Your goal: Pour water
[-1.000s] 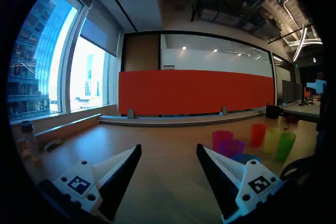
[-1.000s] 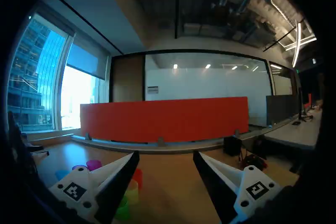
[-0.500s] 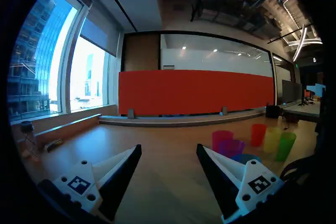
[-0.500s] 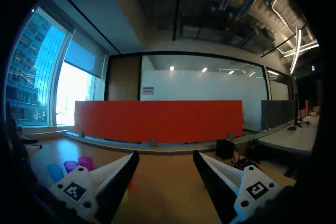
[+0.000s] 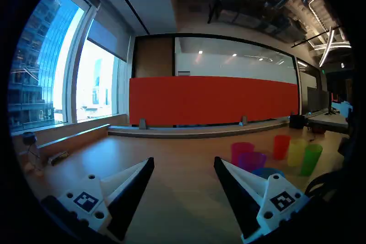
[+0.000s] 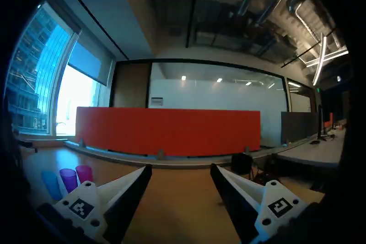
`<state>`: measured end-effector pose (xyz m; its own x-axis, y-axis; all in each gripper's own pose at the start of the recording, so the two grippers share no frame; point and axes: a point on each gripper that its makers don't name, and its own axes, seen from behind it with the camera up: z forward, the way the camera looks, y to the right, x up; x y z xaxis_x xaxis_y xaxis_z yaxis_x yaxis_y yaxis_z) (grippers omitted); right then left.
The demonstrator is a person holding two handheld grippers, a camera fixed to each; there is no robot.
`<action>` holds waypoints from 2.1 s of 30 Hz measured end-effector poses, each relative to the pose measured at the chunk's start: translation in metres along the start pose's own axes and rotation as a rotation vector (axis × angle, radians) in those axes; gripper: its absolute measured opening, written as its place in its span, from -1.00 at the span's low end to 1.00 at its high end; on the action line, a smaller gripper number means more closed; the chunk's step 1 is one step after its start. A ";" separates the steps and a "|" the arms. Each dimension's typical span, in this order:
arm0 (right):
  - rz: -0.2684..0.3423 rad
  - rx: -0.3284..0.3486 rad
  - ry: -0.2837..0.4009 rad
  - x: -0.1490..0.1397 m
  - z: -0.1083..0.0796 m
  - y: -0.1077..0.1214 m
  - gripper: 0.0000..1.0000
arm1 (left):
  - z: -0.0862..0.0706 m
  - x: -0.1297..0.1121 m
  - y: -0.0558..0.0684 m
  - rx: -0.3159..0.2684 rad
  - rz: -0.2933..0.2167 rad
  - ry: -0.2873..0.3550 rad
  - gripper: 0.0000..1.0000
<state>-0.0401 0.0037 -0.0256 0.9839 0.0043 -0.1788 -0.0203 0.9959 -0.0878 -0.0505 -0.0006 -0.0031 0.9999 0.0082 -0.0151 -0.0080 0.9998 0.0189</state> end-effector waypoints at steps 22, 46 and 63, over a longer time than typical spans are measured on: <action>0.047 -0.008 -0.069 -0.049 0.003 -0.010 0.98 | 0.000 0.000 0.000 0.000 0.000 0.000 0.94; 0.018 0.004 -0.134 -0.069 0.004 -0.013 0.98 | 0.000 0.000 -0.001 0.000 0.000 0.000 0.94; 0.018 0.015 -0.134 -0.069 0.005 -0.017 0.98 | 0.000 0.000 0.000 0.000 0.000 0.000 0.95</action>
<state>-0.1066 -0.0130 -0.0072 0.9983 0.0329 -0.0473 -0.0362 0.9968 -0.0707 -0.0505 -0.0006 -0.0034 0.9998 0.0083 -0.0153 -0.0080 0.9998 0.0191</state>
